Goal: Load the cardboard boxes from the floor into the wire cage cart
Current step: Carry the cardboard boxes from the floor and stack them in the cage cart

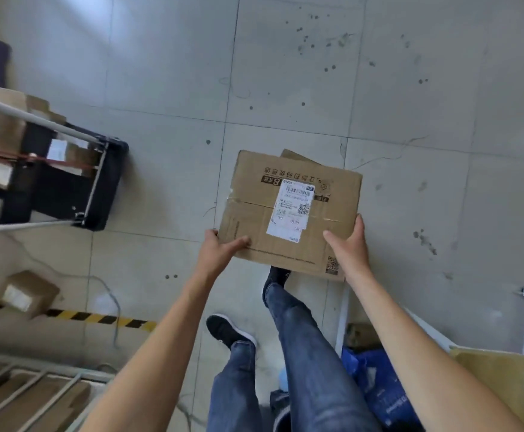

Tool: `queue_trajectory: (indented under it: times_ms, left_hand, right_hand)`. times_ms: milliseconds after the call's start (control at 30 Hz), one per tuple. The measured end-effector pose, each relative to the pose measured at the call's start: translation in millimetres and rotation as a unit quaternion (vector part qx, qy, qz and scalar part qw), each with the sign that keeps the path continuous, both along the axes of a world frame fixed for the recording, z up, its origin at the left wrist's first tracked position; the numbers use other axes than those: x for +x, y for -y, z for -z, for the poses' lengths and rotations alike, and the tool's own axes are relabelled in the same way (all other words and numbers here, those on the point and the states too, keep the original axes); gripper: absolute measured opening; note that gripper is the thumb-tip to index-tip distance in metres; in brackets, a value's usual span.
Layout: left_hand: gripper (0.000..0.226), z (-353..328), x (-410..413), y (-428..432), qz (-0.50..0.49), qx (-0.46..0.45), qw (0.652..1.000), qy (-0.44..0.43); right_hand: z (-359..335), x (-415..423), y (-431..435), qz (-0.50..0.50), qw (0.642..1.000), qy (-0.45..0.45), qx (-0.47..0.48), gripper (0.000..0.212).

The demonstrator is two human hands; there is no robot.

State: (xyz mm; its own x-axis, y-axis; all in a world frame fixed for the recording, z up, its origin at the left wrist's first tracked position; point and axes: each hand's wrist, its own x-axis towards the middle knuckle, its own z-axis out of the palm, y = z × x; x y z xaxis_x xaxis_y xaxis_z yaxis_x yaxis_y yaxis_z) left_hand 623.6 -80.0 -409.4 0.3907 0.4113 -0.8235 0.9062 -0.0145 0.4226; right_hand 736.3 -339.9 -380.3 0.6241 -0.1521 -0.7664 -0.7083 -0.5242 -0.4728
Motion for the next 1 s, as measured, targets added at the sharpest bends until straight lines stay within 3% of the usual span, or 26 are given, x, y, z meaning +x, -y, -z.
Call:
queue_trajectory:
  times_ms: [167,367,533,700,1000]
  left_hand:
    - [0.08,-48.1,-64.8,-9.7,-0.157,0.012,0.987,0.003]
    - [0.073,-124.5,-162.9,-44.3,-0.259,0.06,0.962,0.064]
    - [0.097,-217.5,-288.0,-74.9,-0.323,0.141,0.93,0.107]
    - [0.08,-309.2,-448.8,-75.1,-0.423,0.203,0.863,0.189]
    - [0.093,-385.8,-701.6,-61.6,-0.614,0.284,0.713,0.184]
  right_hand:
    - [-40.5,12.2,-54.2,-0.057,0.994,-0.002,0.093,0.083]
    - [-110.0,-44.9,-129.9,-0.155,0.972,0.024,0.173,0.076]
    - [-197.9,-145.3,-196.8,-0.287,0.924,0.06,0.247,0.085]
    - [-279.2,-284.1,-261.3,-0.406,0.852,0.086,0.319,0.074]
    - [-353.0,-531.2,-361.3,-0.587,0.727,0.067,0.351,0.086]
